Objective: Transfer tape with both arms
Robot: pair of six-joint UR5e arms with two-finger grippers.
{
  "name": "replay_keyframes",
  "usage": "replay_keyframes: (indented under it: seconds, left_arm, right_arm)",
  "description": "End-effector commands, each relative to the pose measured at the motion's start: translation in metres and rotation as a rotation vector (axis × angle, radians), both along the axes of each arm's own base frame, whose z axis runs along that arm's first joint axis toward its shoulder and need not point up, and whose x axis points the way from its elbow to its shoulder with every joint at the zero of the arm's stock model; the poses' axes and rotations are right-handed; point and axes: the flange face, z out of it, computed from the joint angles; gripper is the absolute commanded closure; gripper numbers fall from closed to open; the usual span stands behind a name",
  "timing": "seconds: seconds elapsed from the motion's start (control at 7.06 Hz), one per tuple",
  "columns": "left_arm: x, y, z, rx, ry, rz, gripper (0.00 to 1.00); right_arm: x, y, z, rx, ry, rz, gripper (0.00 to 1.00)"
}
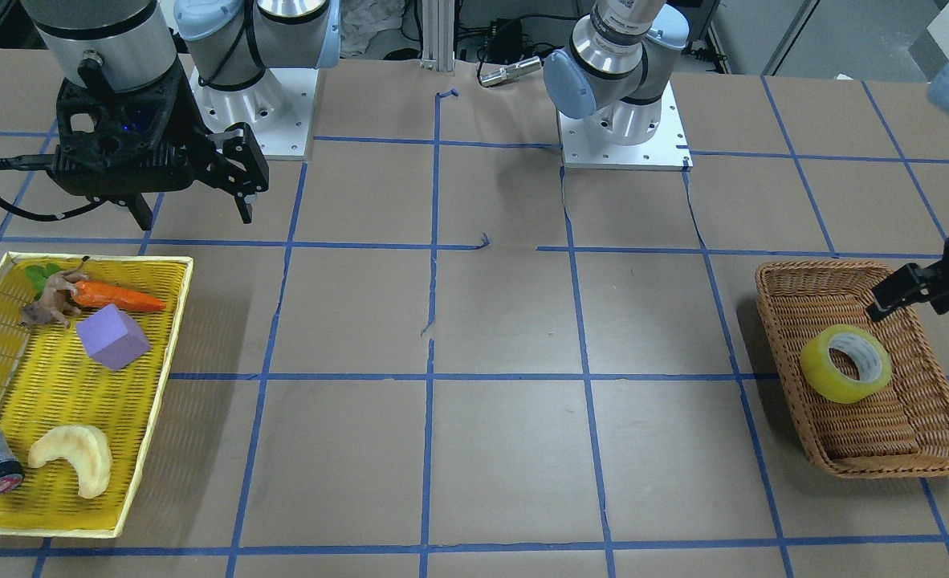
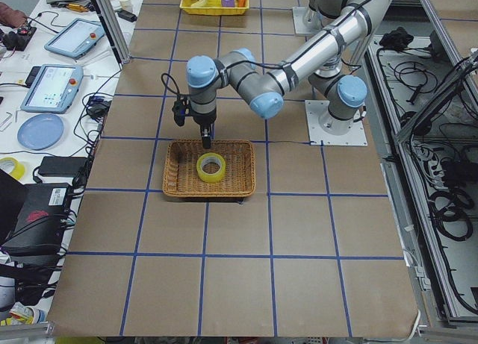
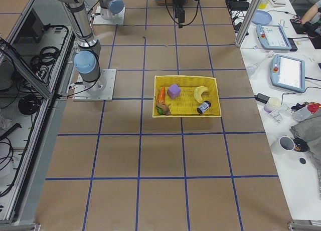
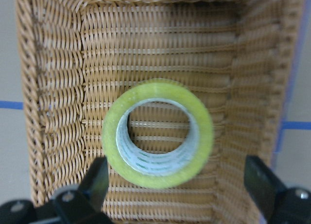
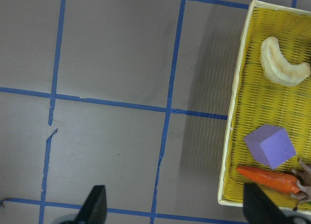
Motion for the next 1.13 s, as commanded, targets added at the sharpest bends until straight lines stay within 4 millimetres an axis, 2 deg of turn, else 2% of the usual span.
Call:
replay_keyframes:
  seconds: [0.0, 0.14, 0.28, 0.42, 0.71, 0.85, 0.99]
  left_arm:
    - [-0.135, -0.015, 0.066, 0.003, 0.009, -0.072, 0.0]
    - [-0.208, -0.014, 0.075, -0.009, -0.001, -0.153, 0.0]
    - [-0.261, -0.009, 0.081, -0.021, -0.005, -0.229, 0.0]
    - [-0.282, -0.003, 0.08, -0.008, -0.006, -0.264, 0.0]
    - [-0.32, 0.013, 0.095, -0.036, -0.007, -0.327, 0.0]
    - [-0.334, 0.015, 0.09, -0.028, -0.004, -0.353, 0.0]
    - [-0.337, 0.017, 0.091, -0.031, 0.0, -0.358, 0.0]
  right_arm:
    - [0.0, 0.0, 0.0, 0.0, 0.0, 0.0, 0.0]
    - [-0.002, -0.001, 0.0, -0.002, 0.0, -0.003, 0.0]
    - [-0.002, -0.001, 0.0, -0.002, 0.0, -0.003, 0.0]
    - [-0.002, -0.001, 0.0, -0.003, 0.0, -0.003, 0.0]
    - [-0.002, -0.001, 0.0, -0.002, 0.0, -0.005, 0.0]
    - [-0.002, -0.001, 0.0, -0.003, -0.002, -0.006, 0.0]
    - [-0.002, -0.001, -0.001, 0.0, -0.005, -0.009, 0.0]
